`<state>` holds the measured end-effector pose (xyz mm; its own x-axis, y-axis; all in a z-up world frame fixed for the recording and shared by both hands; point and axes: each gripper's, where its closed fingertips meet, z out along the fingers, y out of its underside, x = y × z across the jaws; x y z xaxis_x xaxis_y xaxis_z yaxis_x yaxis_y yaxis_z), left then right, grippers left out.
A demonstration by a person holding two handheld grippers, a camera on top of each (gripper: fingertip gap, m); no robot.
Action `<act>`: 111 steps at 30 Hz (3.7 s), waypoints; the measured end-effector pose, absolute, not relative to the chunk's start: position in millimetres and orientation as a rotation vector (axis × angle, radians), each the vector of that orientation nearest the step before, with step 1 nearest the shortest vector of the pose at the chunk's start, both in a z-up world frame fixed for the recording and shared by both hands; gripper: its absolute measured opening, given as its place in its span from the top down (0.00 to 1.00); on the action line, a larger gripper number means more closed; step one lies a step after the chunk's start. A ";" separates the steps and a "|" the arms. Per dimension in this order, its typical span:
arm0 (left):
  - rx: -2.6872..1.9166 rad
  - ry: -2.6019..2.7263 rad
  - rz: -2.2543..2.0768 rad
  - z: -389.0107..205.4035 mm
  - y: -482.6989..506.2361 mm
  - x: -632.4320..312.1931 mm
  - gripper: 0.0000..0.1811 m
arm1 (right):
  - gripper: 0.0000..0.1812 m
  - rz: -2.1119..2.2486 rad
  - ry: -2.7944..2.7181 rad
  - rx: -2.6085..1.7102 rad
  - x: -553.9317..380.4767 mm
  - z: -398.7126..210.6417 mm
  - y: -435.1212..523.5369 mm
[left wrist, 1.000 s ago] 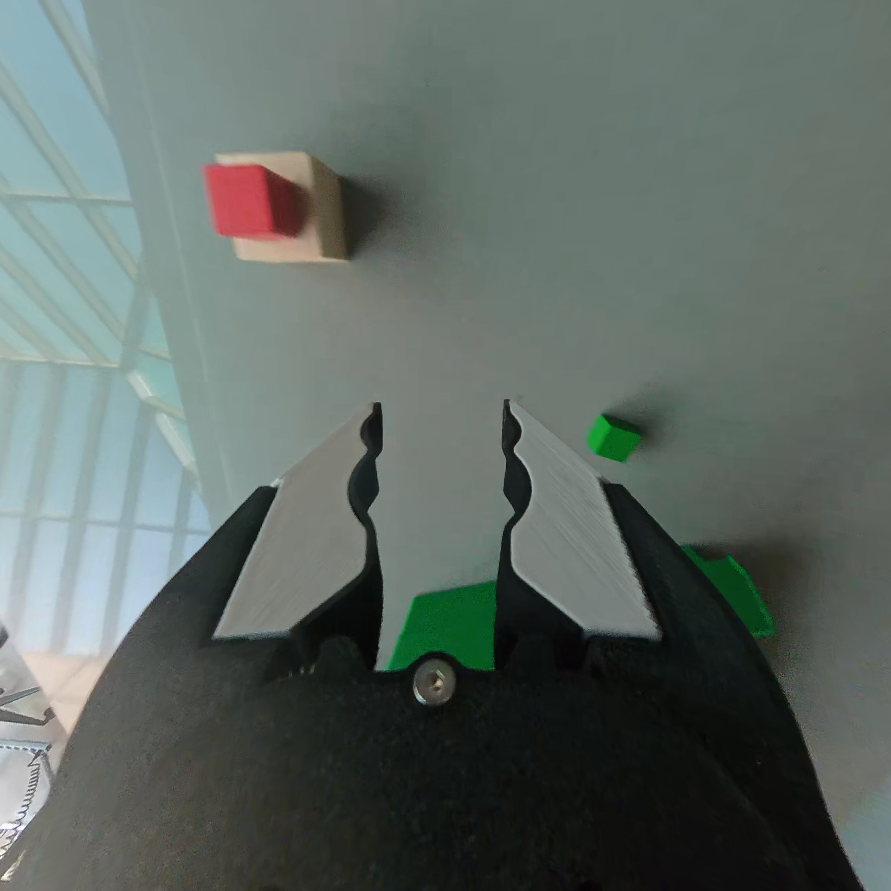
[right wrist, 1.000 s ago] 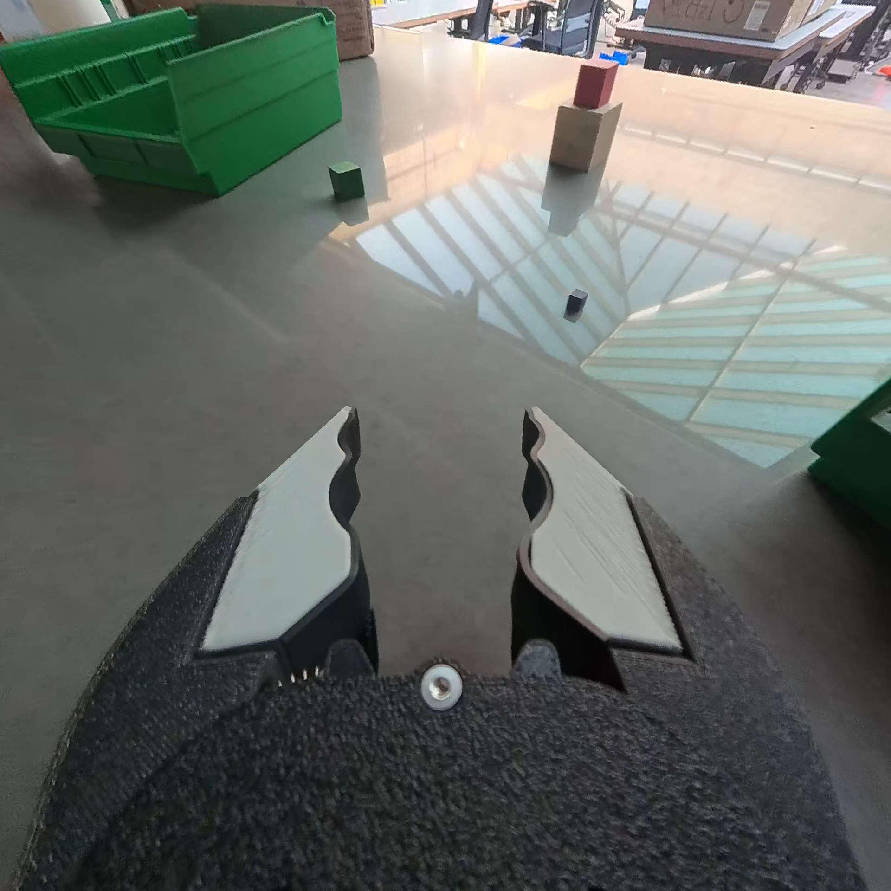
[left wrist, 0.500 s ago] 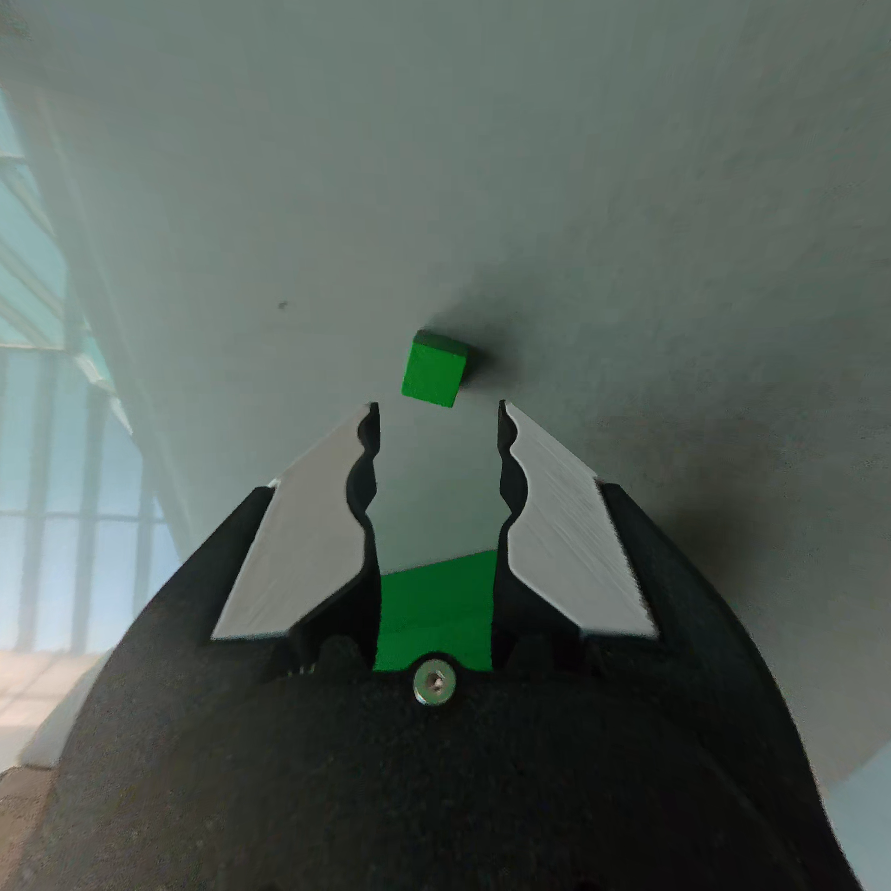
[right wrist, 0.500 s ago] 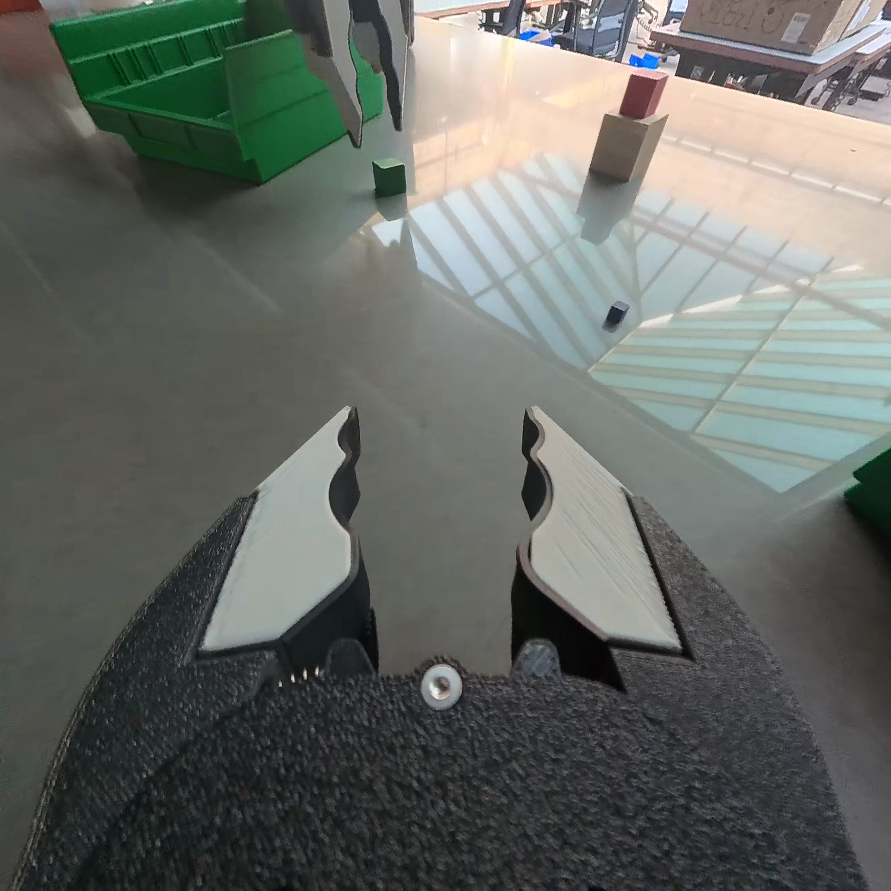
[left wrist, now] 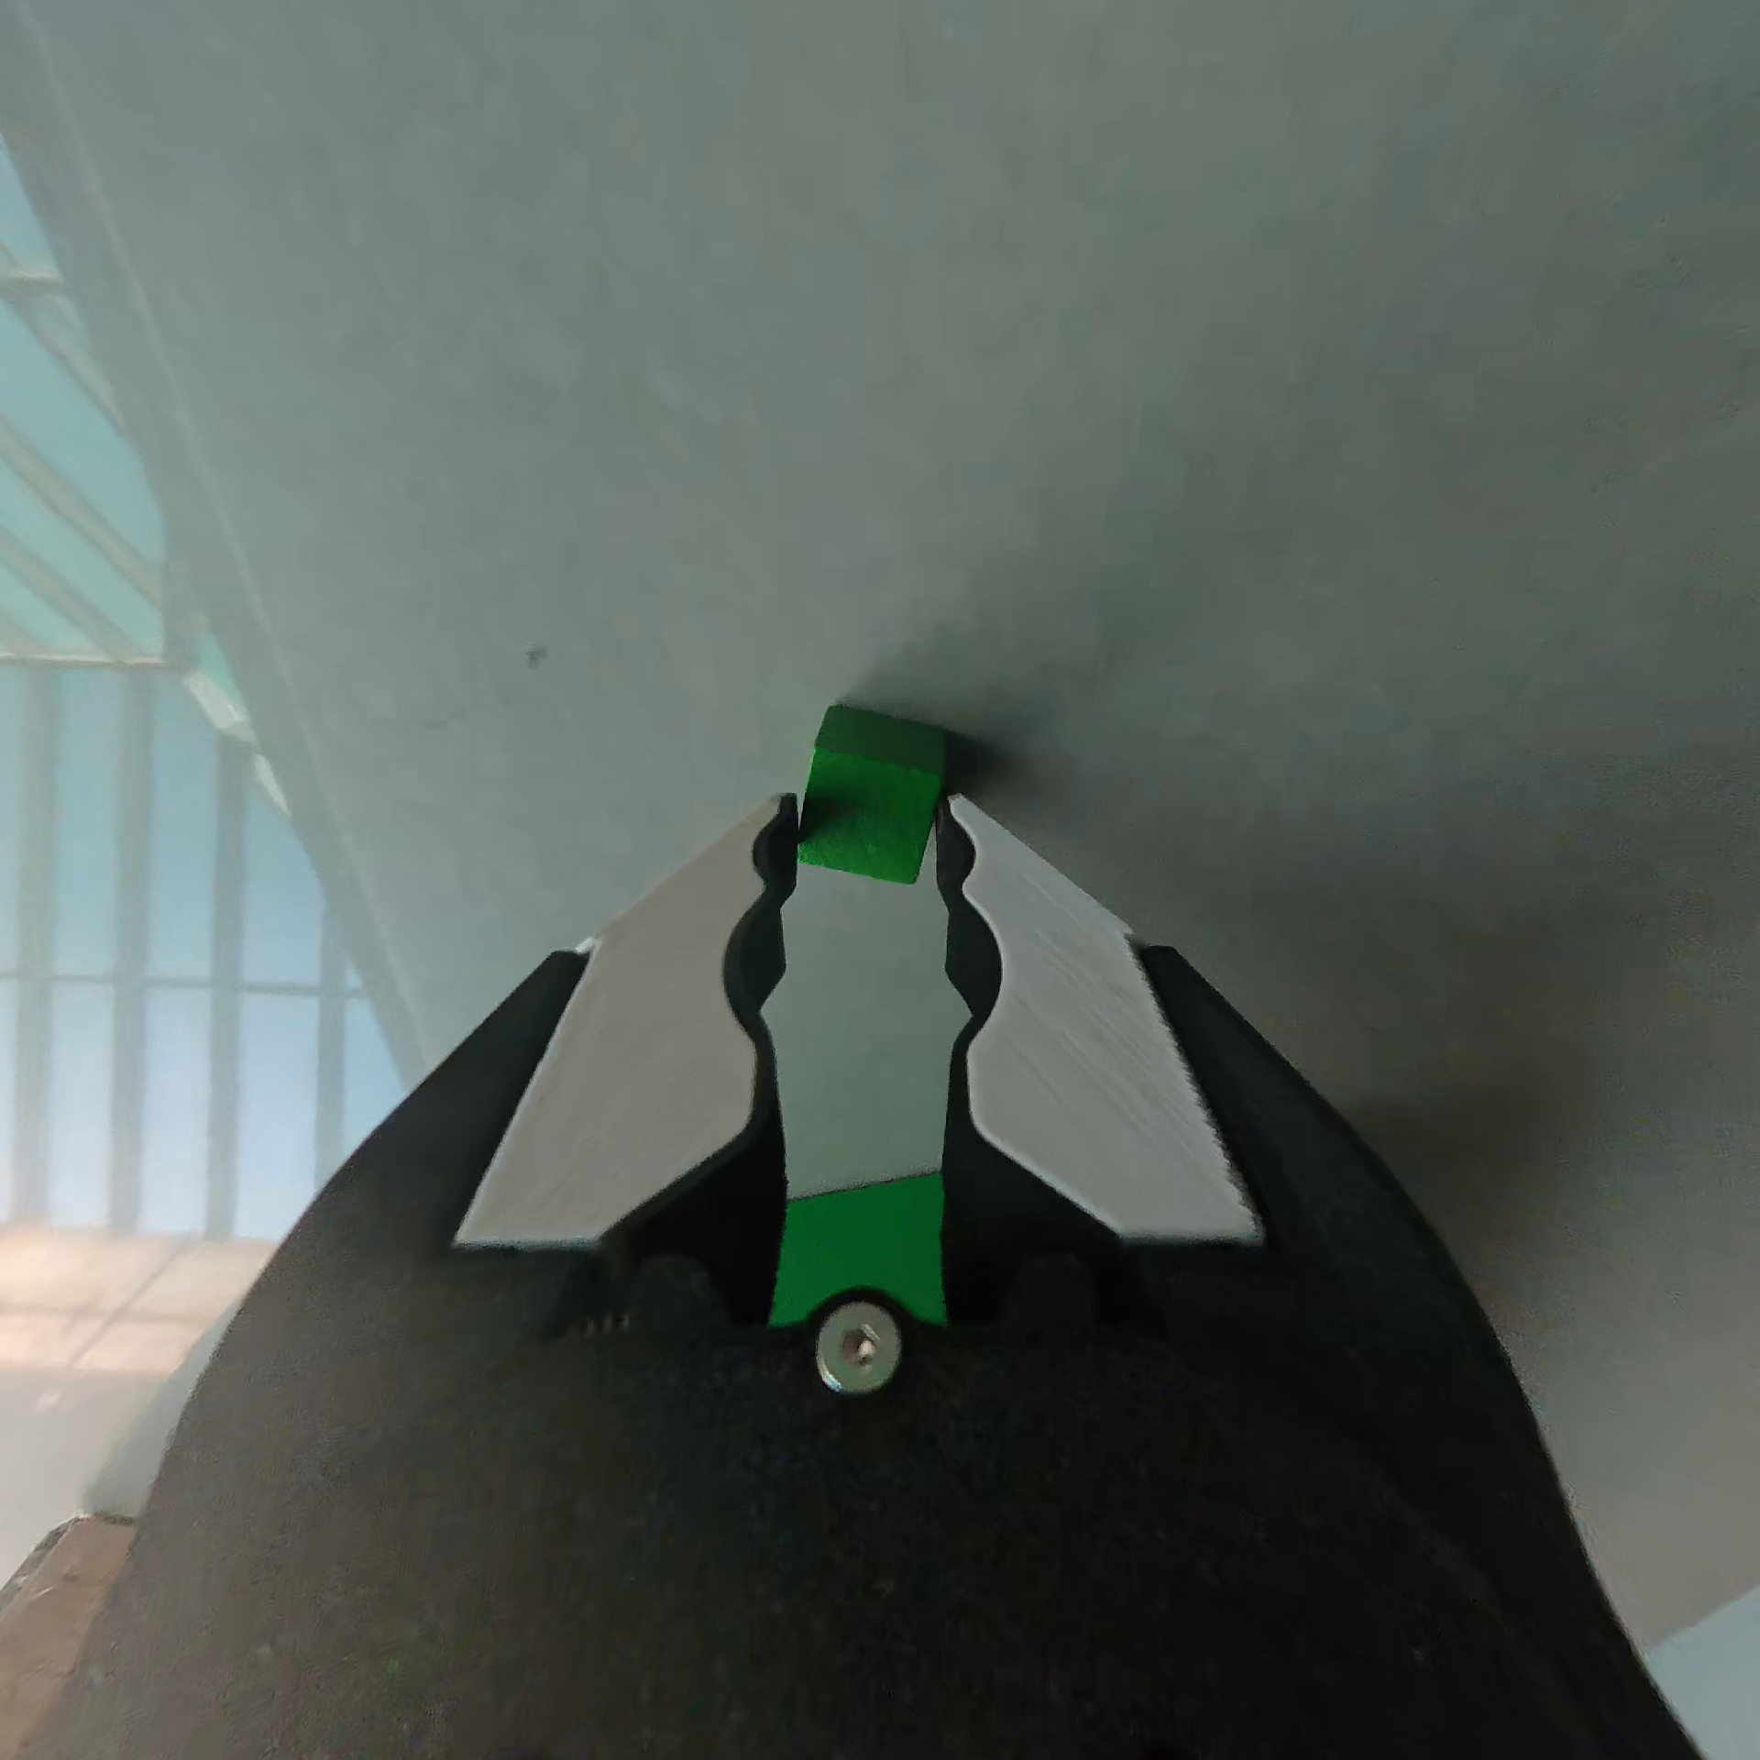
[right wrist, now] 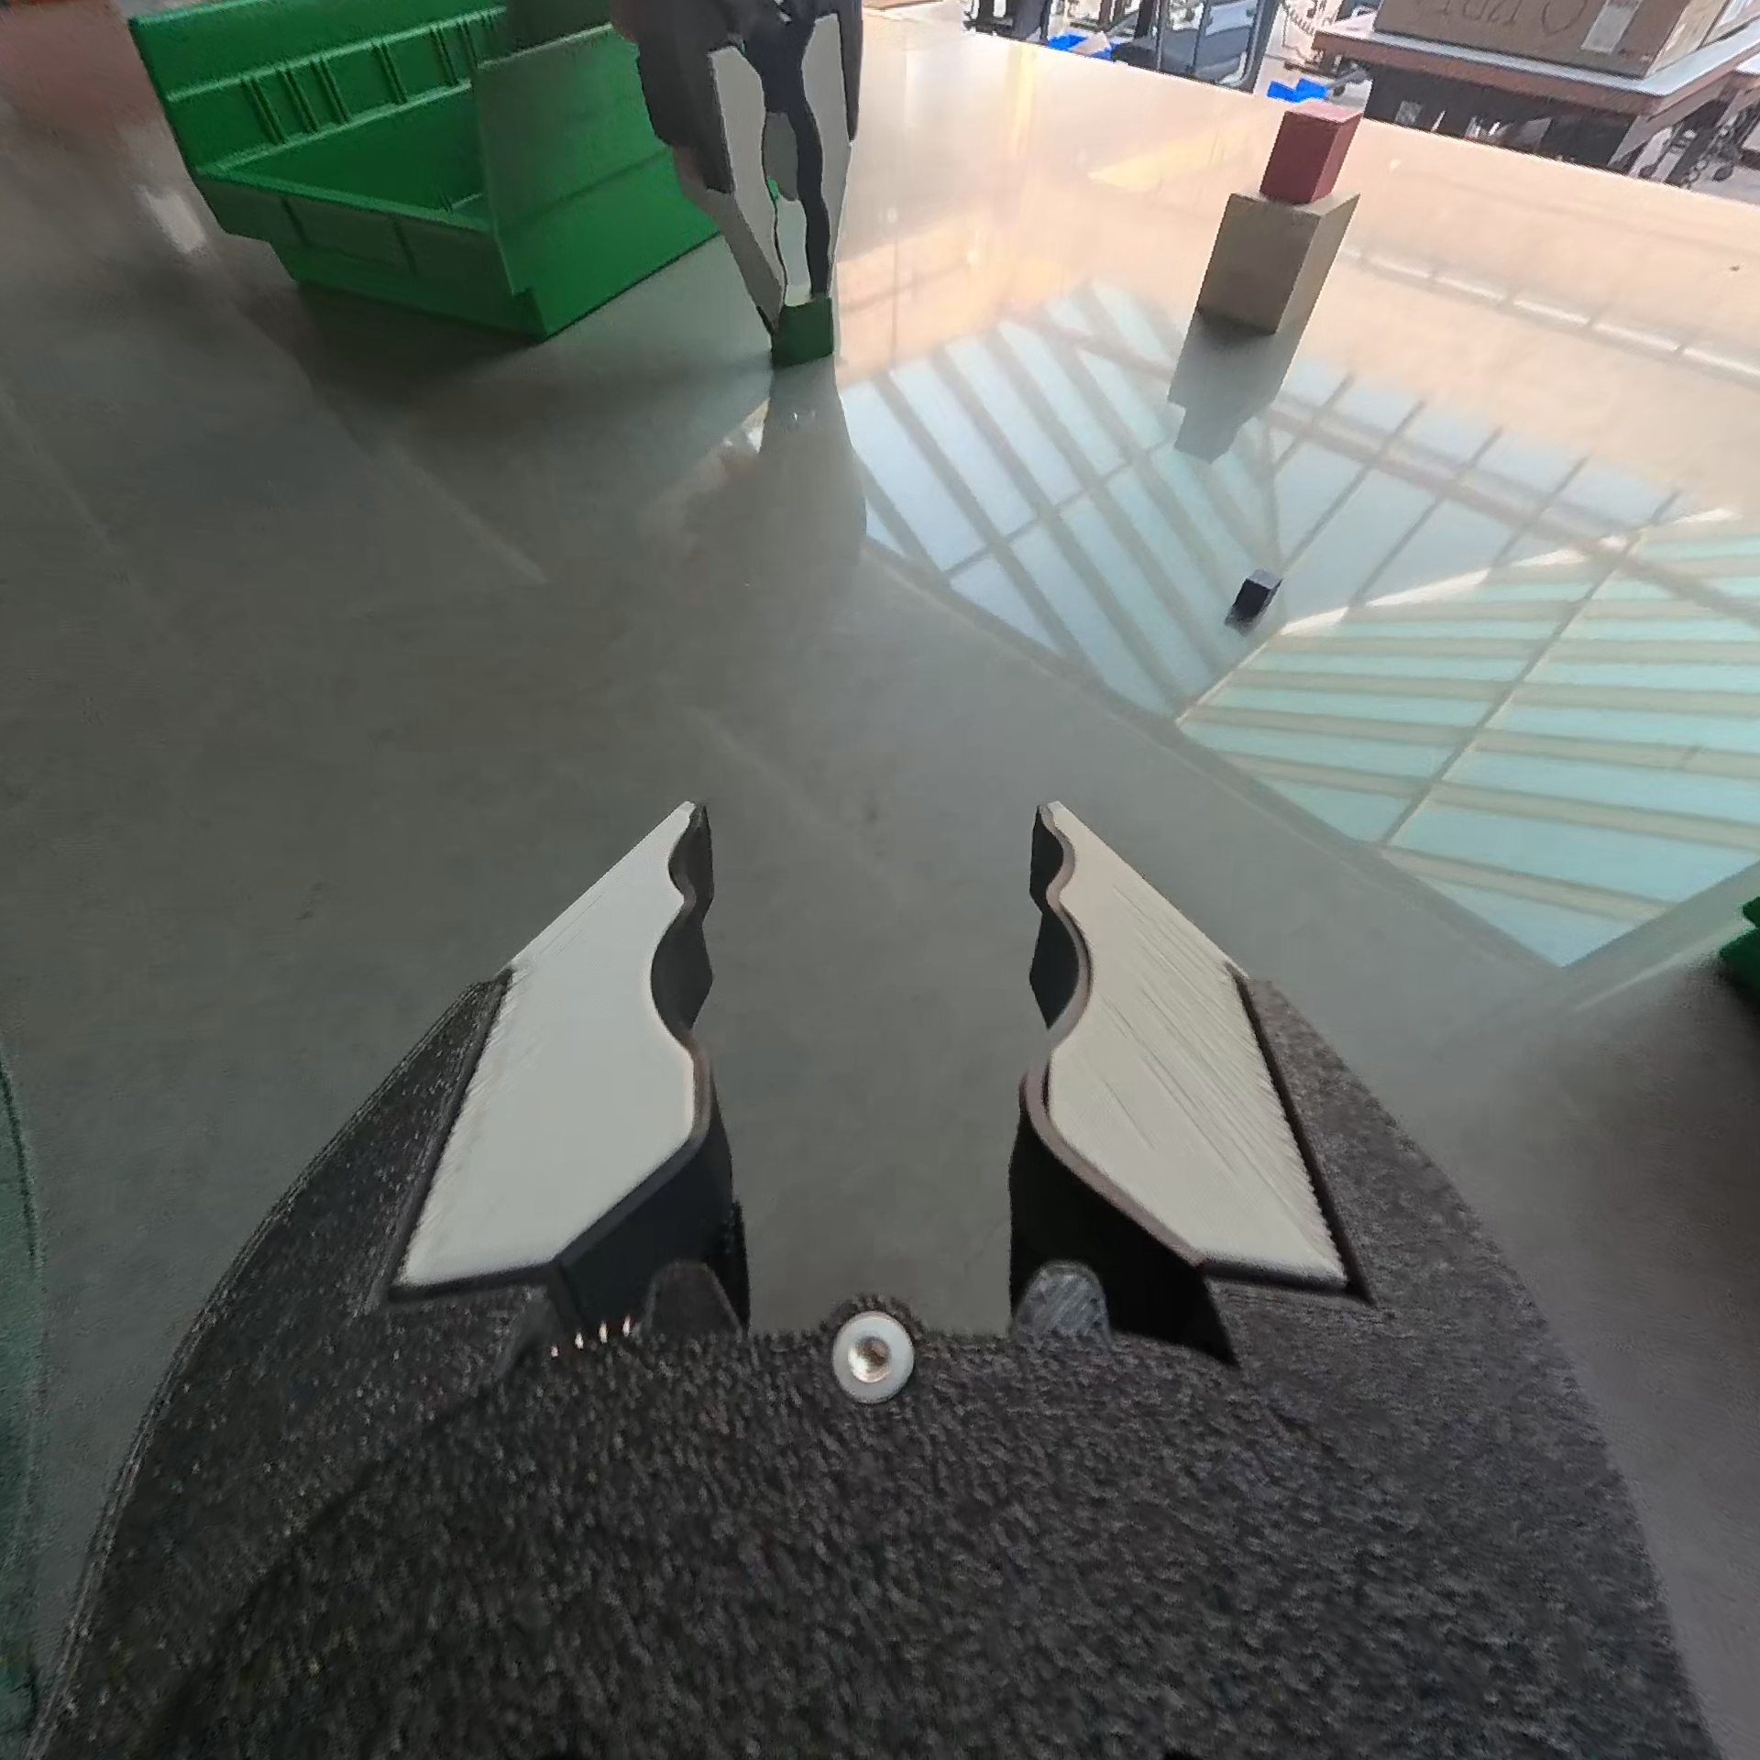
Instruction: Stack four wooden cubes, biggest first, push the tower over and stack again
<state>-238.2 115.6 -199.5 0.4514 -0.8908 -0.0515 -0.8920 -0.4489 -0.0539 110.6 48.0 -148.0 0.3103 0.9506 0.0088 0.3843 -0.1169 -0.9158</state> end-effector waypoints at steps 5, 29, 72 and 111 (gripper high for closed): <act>-2.614 1.609 0.005 -182.3 126.5 -235.3 0.85 | 0.63 0.800 -1.218 -1.684 110.2 -150.4 47.6; -2.652 1.422 0.098 -52.6 344.7 -206.4 0.85 | 0.63 0.791 -1.129 -1.730 127.8 -151.0 67.1; -2.711 1.296 0.038 -118.7 382.9 -217.0 0.85 | 0.63 0.835 -1.088 -1.767 125.6 -153.8 83.1; -2.320 1.297 -0.064 -63.8 287.7 -153.2 0.79 | 0.63 0.824 -1.102 -1.751 121.3 -151.5 82.1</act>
